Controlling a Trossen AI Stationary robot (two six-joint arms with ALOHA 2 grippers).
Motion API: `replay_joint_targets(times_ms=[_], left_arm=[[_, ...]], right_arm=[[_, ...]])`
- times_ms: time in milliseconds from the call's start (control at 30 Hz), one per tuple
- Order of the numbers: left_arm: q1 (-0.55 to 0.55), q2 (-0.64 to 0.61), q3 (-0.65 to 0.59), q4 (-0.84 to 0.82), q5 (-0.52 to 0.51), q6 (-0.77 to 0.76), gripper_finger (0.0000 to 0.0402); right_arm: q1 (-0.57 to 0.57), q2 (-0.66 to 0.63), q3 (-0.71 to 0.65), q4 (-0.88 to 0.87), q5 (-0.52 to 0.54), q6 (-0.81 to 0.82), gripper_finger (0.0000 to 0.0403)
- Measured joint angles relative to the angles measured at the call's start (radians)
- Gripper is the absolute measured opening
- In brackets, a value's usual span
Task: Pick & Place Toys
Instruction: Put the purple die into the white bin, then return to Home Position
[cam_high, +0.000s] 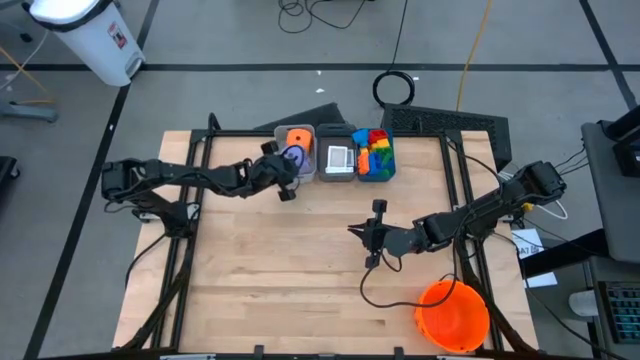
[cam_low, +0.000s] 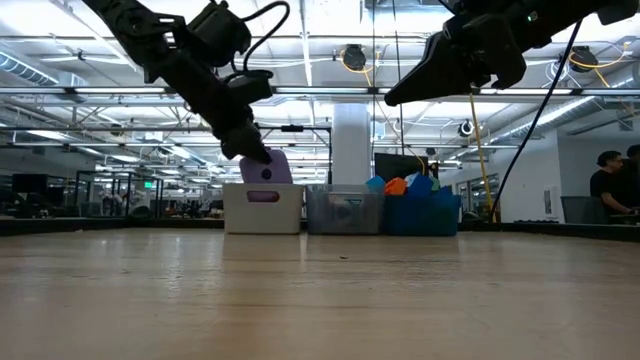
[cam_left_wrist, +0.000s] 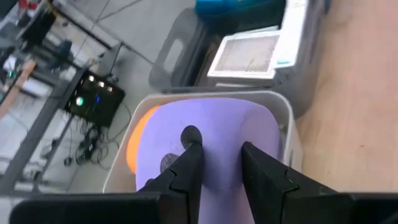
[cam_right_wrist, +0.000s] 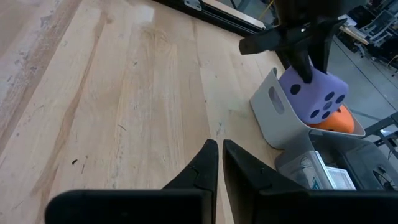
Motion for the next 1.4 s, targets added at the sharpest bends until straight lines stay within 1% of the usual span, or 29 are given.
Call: replay_joint_targets(times_ms=[133,300,400,533,800,933,1067,1167,1300,1400], left_arm=[[0.005,-0.001,0.0,0.001,0.03,0.062,0.0101],[0.016,-0.001,0.001,-0.004,0.035,0.053,0.0102],[0.016,0.013,0.001,-0.013,0.035,0.051,0.0113],[0.016,0.018,0.002,-0.015,0.028,0.023,0.015],[0.016,0.02,0.002,-0.017,0.016,-0.027,0.0257],[0.001,0.012,0.01,-0.035,0.013,-0.033,0.0297],[-0.05,-0.045,0.064,-0.111,0.013,-0.031,0.0313],[-0.103,-0.104,0.117,-0.235,-0.011,-0.055,0.0309],[-0.178,-0.202,0.208,-0.43,-0.04,-0.119,0.0301],[-0.22,-0.287,0.259,-0.568,-0.024,-0.24,0.0299]], right_arm=[[0.0,0.0,0.0,0.0,0.0,0.0,0.0018],[0.0,0.0,0.0,0.0,0.0,0.0,0.0018],[0.0,0.0,0.0,0.0,0.0,0.0,0.0018],[0.0,0.0,0.0,0.0,0.0,0.0,0.0018],[0.0,0.0,0.0,0.007,0.0,-0.001,0.0018],[0.0,0.0,0.0,0.007,0.0,-0.001,0.0018],[0.0,0.0,0.0,0.007,0.003,-0.005,0.0018],[0.0,0.0,0.001,0.006,0.005,-0.022,0.0018],[0.0,-0.004,0.001,0.003,0.005,-0.024,0.0018],[0.002,-0.026,0.001,0.008,0.005,-0.031,0.0018]])
